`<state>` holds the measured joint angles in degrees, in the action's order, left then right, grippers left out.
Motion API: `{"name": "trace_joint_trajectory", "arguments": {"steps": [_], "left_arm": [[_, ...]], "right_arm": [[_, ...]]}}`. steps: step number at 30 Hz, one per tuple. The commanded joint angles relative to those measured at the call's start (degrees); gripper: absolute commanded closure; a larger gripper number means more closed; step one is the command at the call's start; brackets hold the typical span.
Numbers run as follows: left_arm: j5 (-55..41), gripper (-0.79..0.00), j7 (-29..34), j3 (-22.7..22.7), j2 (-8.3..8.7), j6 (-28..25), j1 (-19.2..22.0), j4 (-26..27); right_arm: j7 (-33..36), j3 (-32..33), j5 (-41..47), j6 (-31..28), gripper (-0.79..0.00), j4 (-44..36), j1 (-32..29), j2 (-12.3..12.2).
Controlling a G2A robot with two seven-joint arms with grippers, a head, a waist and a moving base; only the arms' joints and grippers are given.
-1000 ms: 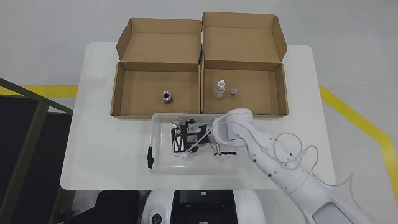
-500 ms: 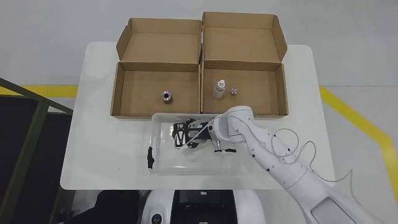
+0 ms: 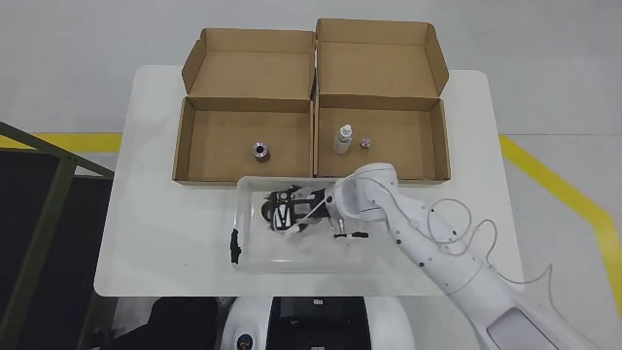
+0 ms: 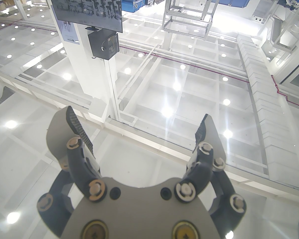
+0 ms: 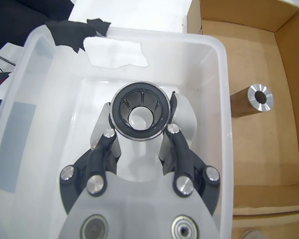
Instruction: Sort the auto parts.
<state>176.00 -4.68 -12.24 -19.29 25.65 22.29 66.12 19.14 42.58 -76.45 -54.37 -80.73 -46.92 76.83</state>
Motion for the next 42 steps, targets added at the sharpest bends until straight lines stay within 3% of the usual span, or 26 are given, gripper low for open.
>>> {"name": "trace_joint_trajectory", "arguments": {"steps": [1,19,42], "left_arm": [[0.0,-0.785,0.0,0.0,0.0,0.0,0.0,0.0],[0.0,-0.785,0.0,0.0,0.0,0.0,0.0,0.0],[0.0,-0.785,0.0,0.0,0.0,0.0,0.0,0.0]], "right_arm": [[-0.3,0.5,0.7,-0.4,0.0,-0.5,-0.2,-0.1],[0.9,9.4,8.1,-2.5,0.0,-13.6,-4.2,-3.0],[-4.8,22.9,17.7,-2.1,0.0,-25.9,-8.2,-6.0]]}}
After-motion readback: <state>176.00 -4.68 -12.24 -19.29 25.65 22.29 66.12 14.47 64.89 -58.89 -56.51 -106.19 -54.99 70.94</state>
